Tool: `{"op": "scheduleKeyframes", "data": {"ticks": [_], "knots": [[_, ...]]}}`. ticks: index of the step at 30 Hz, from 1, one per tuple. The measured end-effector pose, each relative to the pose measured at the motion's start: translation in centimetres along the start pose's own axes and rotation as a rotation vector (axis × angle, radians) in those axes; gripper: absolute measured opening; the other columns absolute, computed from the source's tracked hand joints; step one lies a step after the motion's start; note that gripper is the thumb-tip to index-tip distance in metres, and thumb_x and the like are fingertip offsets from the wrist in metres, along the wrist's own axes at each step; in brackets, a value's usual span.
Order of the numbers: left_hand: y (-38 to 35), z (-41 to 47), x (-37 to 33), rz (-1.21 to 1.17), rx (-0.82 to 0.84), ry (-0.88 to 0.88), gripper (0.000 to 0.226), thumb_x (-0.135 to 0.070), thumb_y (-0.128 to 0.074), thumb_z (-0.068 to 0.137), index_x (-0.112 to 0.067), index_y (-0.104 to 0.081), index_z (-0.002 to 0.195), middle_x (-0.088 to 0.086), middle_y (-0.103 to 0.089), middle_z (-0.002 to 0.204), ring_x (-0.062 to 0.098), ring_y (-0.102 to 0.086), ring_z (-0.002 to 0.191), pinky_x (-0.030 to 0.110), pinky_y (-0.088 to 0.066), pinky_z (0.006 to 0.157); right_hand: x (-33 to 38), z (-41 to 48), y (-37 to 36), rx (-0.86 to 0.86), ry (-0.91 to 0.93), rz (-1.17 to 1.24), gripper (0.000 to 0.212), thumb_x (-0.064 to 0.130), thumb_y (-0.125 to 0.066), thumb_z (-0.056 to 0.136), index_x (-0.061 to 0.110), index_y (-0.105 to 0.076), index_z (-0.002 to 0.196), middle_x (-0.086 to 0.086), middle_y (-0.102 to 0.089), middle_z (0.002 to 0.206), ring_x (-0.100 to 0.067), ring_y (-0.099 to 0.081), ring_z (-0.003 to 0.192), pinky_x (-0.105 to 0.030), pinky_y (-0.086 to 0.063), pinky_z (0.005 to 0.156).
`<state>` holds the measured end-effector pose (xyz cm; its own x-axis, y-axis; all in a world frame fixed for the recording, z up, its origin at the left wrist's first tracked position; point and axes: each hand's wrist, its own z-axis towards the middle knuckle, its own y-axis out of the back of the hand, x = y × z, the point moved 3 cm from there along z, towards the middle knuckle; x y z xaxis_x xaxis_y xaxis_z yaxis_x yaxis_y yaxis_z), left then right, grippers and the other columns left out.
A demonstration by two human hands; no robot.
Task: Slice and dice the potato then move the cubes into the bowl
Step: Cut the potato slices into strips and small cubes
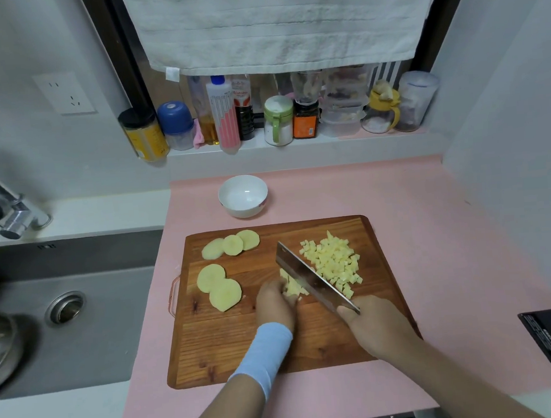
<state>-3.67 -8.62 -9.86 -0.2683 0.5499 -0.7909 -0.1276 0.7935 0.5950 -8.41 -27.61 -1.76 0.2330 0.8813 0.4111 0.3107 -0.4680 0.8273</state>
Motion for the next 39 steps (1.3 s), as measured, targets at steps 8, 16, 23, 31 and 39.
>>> {"op": "scheduleKeyframes", "data": {"ticks": [8, 16, 23, 31, 39], "knots": [[6.7, 1.0, 1.9, 0.061, -0.12, -0.071, 0.026, 0.002, -0.06, 0.088, -0.013, -0.069, 0.107, 0.003, -0.066, 0.109, 0.019, -0.06, 0.101, 0.023, -0.04, 0.093, 2.1, -0.9, -0.8, 0.056, 0.04, 0.059, 0.038, 0.039, -0.048, 0.104, 0.026, -0.054, 0.069, 0.007, -0.063, 0.072, -0.01, -0.06, 0.066, -0.025, -0.04, 0.054], [9.7, 1.4, 6.3, 0.538, -0.114, -0.194, 0.052, -0.024, -0.074, 0.076, -0.018, -0.064, 0.127, 0.006, -0.06, 0.121, 0.029, -0.048, 0.114, 0.042, -0.045, 0.097, 3.7, 0.1, -3.4, 0.114, 0.016, 0.128, 0.038, 0.04, -0.042, 0.105, 0.026, -0.054, 0.071, 0.007, -0.062, 0.074, -0.015, -0.061, 0.068, -0.03, -0.045, 0.057], [8.5, 1.6, 6.0, 0.377, -0.013, -0.185, 0.057, -0.025, -0.076, 0.082, -0.021, -0.056, 0.135, 0.003, -0.053, 0.127, 0.022, -0.041, 0.12, 0.035, -0.036, 0.108, 1.3, 3.5, -1.0, -0.043, -0.138, 0.066, 0.038, 0.042, -0.039, 0.104, 0.019, -0.069, 0.103, 0.002, -0.066, 0.087, -0.02, -0.063, 0.08, -0.03, -0.045, 0.062], [4.3, 2.6, 2.5, 0.307, 0.112, -0.224, 0.055, -0.034, -0.074, 0.079, -0.023, -0.055, 0.129, -0.003, -0.05, 0.124, 0.018, -0.04, 0.121, 0.021, -0.029, 0.101, 2.1, 3.1, -0.4, -0.013, -0.05, 0.036, 0.032, 0.043, -0.043, 0.105, 0.023, -0.067, 0.097, 0.007, -0.066, 0.081, -0.014, -0.064, 0.077, -0.028, -0.045, 0.058], [2.7, 3.0, 0.7, 0.647, 0.104, -0.126, 0.067, -0.07, -0.056, 0.08, -0.03, -0.046, 0.132, -0.004, -0.05, 0.127, 0.019, -0.043, 0.118, 0.03, -0.038, 0.1, 2.6, 3.6, 0.3, 0.018, 0.039, 0.023, 0.036, 0.044, -0.045, 0.104, 0.029, -0.056, 0.074, 0.008, -0.064, 0.074, -0.009, -0.062, 0.071, -0.026, -0.041, 0.054]]}}
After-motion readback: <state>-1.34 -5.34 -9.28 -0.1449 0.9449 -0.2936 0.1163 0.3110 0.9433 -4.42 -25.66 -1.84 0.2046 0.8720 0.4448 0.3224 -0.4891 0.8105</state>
